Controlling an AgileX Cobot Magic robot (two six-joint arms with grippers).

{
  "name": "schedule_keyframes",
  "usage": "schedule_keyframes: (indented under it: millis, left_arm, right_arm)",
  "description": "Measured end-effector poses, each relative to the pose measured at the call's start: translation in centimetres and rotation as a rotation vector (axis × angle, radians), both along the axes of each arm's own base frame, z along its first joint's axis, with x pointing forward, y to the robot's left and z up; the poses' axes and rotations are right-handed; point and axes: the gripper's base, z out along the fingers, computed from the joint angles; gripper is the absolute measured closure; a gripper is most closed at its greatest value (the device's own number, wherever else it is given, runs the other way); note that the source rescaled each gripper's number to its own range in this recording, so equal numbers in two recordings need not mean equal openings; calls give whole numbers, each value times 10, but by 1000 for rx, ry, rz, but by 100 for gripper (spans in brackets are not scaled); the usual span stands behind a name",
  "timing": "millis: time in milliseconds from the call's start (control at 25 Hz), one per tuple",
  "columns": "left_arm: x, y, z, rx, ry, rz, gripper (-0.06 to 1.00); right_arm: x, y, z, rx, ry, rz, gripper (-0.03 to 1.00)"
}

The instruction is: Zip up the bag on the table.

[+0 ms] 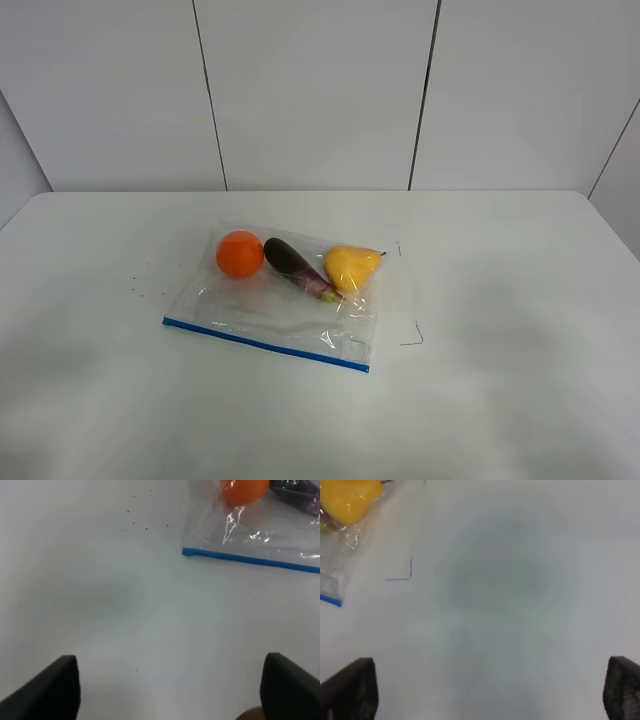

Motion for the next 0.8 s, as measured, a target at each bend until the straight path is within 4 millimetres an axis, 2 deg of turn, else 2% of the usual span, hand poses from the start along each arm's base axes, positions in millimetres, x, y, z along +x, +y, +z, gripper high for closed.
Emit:
schedule_keyframes:
  millis: [280, 600, 800]
  left_arm:
    - [0, 0, 0, 0, 0, 0, -5]
    - [0, 0, 0, 0, 0, 0, -5]
    - [0, 0, 0, 0, 0, 0, -5]
  right_arm:
    - [-7, 0, 1, 3, -45, 0, -3]
    - [-39, -1, 4, 19, -257, 3, -3]
    - [-40, -1, 4, 25, -263, -12, -3]
